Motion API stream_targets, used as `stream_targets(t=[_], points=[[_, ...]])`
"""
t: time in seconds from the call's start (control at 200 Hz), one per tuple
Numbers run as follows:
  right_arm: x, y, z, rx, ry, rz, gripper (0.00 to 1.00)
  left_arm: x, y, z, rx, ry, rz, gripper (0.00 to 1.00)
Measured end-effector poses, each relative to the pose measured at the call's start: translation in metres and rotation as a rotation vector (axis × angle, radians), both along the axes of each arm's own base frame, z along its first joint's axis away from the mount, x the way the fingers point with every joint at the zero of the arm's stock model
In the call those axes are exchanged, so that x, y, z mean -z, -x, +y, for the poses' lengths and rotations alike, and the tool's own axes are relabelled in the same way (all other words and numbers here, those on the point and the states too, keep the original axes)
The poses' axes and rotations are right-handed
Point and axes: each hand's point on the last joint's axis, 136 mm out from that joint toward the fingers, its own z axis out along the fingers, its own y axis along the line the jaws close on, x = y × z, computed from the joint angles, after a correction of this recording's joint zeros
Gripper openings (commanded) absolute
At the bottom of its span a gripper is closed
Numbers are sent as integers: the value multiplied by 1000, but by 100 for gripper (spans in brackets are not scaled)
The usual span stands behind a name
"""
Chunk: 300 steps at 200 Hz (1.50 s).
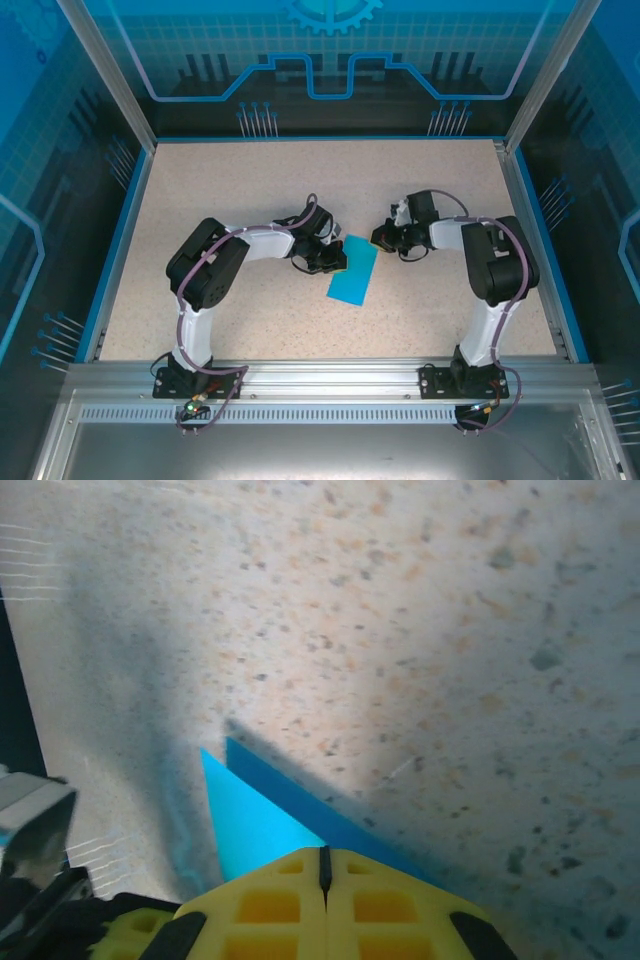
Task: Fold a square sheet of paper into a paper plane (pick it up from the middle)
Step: Fold the square sheet of paper in half at the center of the table.
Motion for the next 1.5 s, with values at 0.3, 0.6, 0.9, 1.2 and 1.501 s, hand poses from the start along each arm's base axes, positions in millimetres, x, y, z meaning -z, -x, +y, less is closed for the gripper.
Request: stream_targets(t=[0.3,0.6,0.9,1.2,1.501], points=[[2,-1,-3,8,-43,7,0,0,0,1,-1,-2,-3,0],[-11,-8,-14,34,-70,-6,0,0,0,0,-1,-3,-4,0],[4,-5,-12,30,-46,47,0,0,0,1,-2,-5,-5,0],[0,-3,-15,44,17,68,0,0,0,1,-3,-6,-7,0],[-64,11,-10,24,-11,-68,0,0,1,1,-4,-5,-12,0]])
